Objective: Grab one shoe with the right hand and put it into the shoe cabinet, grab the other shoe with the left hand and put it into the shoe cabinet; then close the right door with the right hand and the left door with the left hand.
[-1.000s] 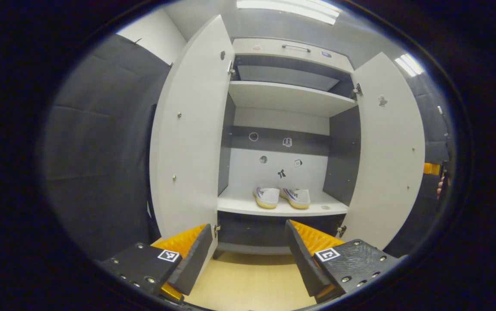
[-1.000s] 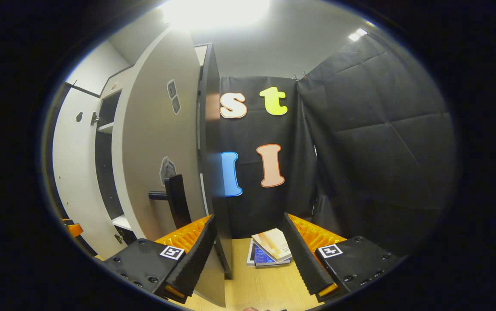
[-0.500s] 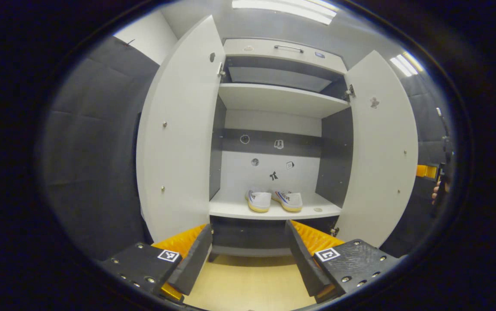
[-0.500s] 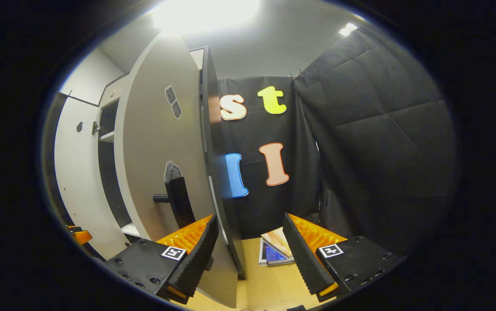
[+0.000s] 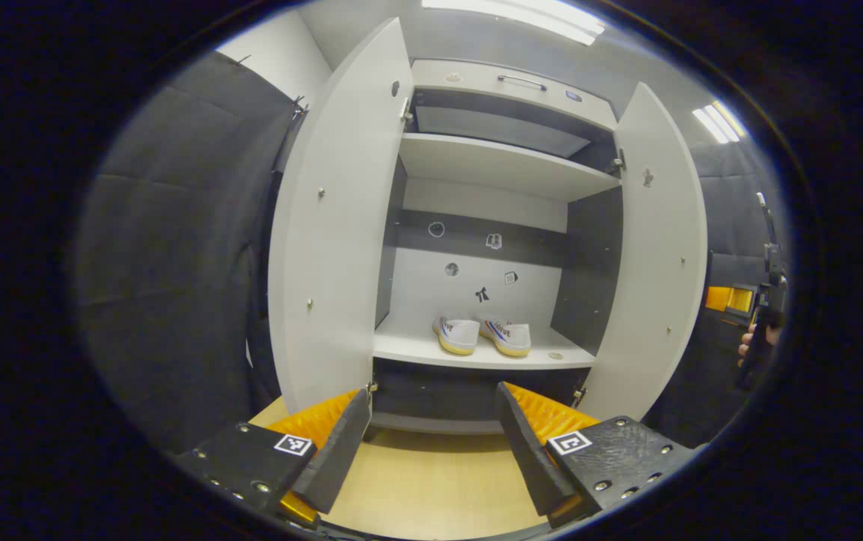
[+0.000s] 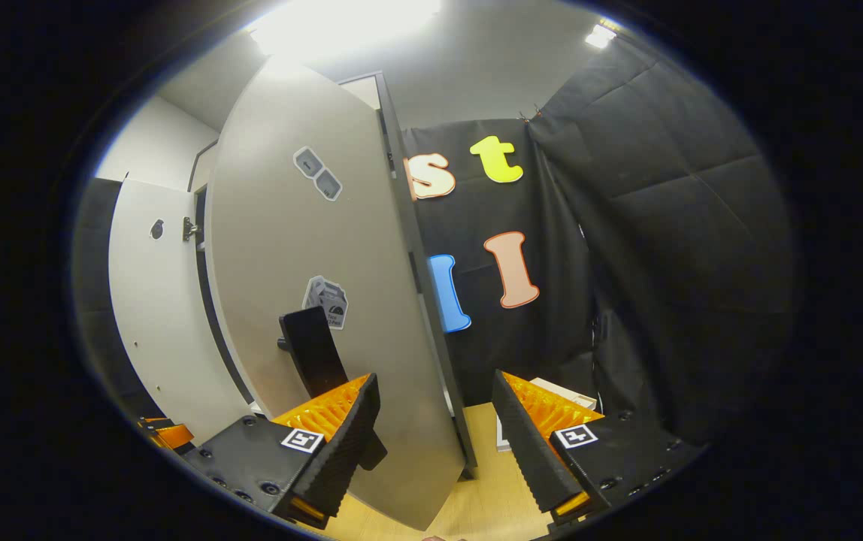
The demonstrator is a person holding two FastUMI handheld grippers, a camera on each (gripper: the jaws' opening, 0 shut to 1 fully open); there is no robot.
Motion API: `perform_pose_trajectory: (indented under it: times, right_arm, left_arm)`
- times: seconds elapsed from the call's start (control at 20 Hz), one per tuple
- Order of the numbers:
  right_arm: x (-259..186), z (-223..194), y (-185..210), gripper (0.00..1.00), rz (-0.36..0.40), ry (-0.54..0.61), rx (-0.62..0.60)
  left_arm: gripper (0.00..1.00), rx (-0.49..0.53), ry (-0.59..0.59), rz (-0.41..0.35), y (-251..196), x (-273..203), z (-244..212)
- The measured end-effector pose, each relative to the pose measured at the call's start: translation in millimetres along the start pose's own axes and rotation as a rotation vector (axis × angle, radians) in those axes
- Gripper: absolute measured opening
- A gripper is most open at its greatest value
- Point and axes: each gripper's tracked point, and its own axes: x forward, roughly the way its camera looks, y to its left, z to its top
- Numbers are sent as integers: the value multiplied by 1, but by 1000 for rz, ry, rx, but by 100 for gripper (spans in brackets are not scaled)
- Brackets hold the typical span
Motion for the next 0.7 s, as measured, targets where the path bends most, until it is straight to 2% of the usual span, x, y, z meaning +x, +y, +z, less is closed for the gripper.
perform_pose_trajectory:
  times: [0.3, 0.5, 0.7]
  right_arm:
    - [23, -8, 45, 96, 45, 29, 4]
    - [46, -19, 82, 96, 85, 55, -14]
    - [58, -18, 97, 97, 65, 60, -57]
  left_arm:
    - [96, -5, 26, 28, 22, -10, -6]
    - [97, -44, 52, 47, 33, -19, -18]
    - [97, -56, 71, 90, 55, -30, -27]
